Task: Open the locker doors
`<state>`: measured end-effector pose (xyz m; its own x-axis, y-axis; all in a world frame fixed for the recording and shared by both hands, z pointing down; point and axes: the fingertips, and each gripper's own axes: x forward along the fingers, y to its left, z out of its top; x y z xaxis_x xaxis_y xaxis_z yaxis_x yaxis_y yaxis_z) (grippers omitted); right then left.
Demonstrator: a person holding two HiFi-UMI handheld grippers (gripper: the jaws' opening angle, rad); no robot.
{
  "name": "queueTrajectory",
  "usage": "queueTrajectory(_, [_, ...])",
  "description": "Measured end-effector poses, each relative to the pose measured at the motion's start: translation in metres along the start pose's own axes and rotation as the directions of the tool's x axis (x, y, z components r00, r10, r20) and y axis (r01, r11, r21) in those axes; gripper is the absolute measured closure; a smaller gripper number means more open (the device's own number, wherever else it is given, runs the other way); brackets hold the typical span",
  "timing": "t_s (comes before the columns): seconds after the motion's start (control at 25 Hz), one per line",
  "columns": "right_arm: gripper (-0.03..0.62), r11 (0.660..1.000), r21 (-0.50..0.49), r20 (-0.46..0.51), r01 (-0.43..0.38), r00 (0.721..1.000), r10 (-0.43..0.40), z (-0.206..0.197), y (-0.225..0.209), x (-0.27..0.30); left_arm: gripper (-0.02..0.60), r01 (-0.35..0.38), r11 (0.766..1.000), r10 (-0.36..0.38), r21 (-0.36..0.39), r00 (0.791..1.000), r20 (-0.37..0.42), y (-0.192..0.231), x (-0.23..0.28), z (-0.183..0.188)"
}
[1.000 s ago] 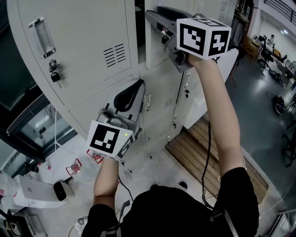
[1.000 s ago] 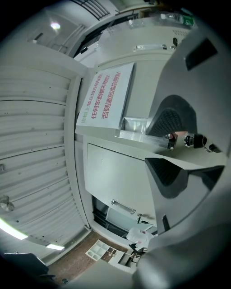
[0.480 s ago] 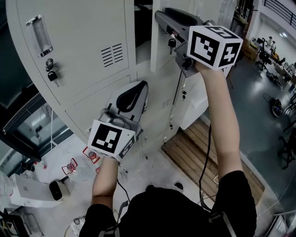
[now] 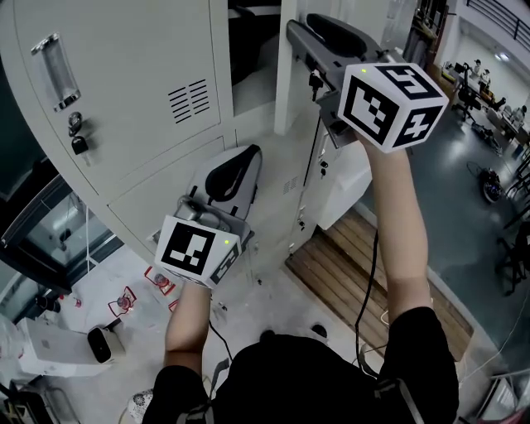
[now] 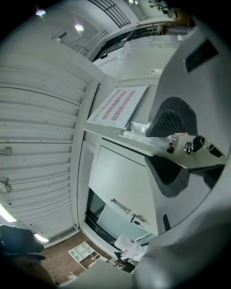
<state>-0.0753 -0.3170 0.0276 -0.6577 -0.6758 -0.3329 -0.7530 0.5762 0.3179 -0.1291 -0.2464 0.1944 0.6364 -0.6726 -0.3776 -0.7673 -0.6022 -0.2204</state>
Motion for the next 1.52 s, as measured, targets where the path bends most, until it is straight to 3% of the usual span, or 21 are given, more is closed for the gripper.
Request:
queueTrajectory(0.84, [0.499, 0.987, -0.024, 0.026, 0.16, 0.987, -0.159, 0.009, -0.053, -0.085, 0.566, 0.184, 0.981, -0.182, -0.062, 0.982, 0.048, -0.055, 0.048, -0.007])
queueTrajectory(1.52, [0.539, 0.972, 0.011, 0.052, 0.237, 0.97, -0.237, 0.007, -0.099, -0.123, 0.566, 0.245, 0.965, -0.241, -0.094, 0.969, 0.051, -0.071, 0.071, -0.02])
